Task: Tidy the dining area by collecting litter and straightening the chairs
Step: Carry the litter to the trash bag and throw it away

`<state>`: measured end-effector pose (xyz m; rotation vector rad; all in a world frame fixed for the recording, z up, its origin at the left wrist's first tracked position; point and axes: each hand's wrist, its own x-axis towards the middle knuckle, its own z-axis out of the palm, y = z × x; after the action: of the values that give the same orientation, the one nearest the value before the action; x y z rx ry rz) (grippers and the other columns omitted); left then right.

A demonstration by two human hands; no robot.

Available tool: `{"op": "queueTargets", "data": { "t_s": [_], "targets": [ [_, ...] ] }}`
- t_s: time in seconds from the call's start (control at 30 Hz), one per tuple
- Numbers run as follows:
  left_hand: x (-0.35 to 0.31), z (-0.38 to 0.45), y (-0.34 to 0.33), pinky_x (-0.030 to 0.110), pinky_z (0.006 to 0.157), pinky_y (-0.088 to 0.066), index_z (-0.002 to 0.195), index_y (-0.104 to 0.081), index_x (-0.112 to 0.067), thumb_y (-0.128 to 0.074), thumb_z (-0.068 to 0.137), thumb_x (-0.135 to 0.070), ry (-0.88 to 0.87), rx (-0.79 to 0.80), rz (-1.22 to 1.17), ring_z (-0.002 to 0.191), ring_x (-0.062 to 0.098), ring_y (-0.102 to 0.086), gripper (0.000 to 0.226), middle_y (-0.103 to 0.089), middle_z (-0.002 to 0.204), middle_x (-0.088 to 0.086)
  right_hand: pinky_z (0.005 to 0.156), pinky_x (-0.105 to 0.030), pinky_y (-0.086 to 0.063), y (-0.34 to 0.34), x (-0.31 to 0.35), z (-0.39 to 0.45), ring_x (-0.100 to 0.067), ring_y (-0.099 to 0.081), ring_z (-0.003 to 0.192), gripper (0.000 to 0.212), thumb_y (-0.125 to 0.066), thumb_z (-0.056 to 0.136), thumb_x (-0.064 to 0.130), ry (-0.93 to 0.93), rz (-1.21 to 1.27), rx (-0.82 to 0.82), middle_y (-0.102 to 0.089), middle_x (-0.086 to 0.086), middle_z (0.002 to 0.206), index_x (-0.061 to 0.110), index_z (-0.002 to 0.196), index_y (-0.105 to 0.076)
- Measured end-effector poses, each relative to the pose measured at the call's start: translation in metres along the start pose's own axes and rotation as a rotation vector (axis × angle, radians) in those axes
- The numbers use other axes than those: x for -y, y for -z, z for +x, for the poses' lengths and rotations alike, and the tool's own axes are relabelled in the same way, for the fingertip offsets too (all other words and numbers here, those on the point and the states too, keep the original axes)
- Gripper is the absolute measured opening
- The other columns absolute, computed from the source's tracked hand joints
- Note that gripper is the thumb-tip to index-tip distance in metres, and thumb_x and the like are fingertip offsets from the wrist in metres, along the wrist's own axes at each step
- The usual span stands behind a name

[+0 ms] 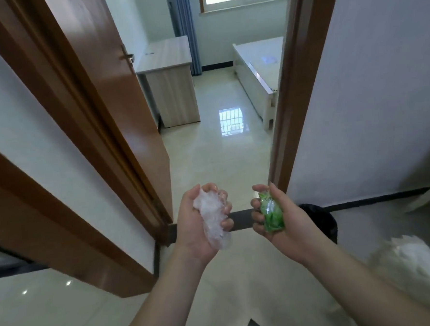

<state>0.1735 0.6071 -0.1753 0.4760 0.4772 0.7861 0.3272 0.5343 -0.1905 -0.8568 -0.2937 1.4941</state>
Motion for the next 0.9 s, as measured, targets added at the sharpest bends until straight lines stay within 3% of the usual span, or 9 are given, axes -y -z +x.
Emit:
{"op": "queueTargets", "data": {
  "t_s": [0.33, 0.47, 0.67, 0.9],
  "targets": [
    [0.026, 0.132, -0.031, 0.018, 0.039, -0.035, 0.077, -0.059, -0.018, -0.056, 0.077, -0.037, 0.277, 0.132, 0.022, 0.051, 0.016, -0.050, 0.020, -0.053, 0.069, 0.003, 0.049, -0.025, -0.043, 0.067, 0.059, 0.053, -0.013, -0.048, 0.055, 0.024, -0.063, 0.087, 0.041, 0.170, 0.088, -0.157, -0.056, -0.001, 0.077, 0.022, 0.099, -0.069],
    [0.052, 0.188, -0.058, 0.019, 0.039, -0.034, 0.077, -0.059, -0.017, -0.055, 0.077, -0.037, 0.372, 0.153, 0.088, 0.052, 0.016, -0.049, 0.020, -0.051, 0.071, 0.003, 0.053, -0.026, -0.044, 0.117, 0.092, 0.075, -0.013, -0.049, 0.059, 0.039, -0.077, 0.075, 0.044, 0.254, 0.125, -0.192, -0.056, -0.001, 0.079, 0.021, 0.105, -0.068],
    [0.084, 0.271, -0.111, 0.017, 0.039, -0.037, 0.072, -0.061, -0.022, -0.064, 0.069, -0.037, 0.490, 0.149, 0.157, 0.049, 0.015, -0.052, 0.016, -0.053, 0.068, 0.001, 0.052, -0.027, -0.043, 0.168, 0.158, 0.099, -0.014, -0.051, 0.059, 0.026, -0.061, 0.090, 0.040, 0.312, 0.366, -0.183, -0.056, -0.001, 0.080, 0.019, 0.103, -0.069],
    [0.132, 0.336, -0.141, 0.018, 0.035, -0.034, 0.072, -0.062, -0.018, -0.080, 0.053, -0.035, 0.603, 0.177, 0.219, 0.047, 0.016, -0.047, 0.031, -0.054, 0.067, 0.003, 0.046, -0.023, -0.038, 0.203, 0.226, 0.120, -0.011, -0.046, 0.054, 0.023, -0.052, 0.091, 0.038, 0.389, 0.407, -0.299, -0.052, 0.001, 0.075, 0.019, 0.100, -0.060]
  ]
}}
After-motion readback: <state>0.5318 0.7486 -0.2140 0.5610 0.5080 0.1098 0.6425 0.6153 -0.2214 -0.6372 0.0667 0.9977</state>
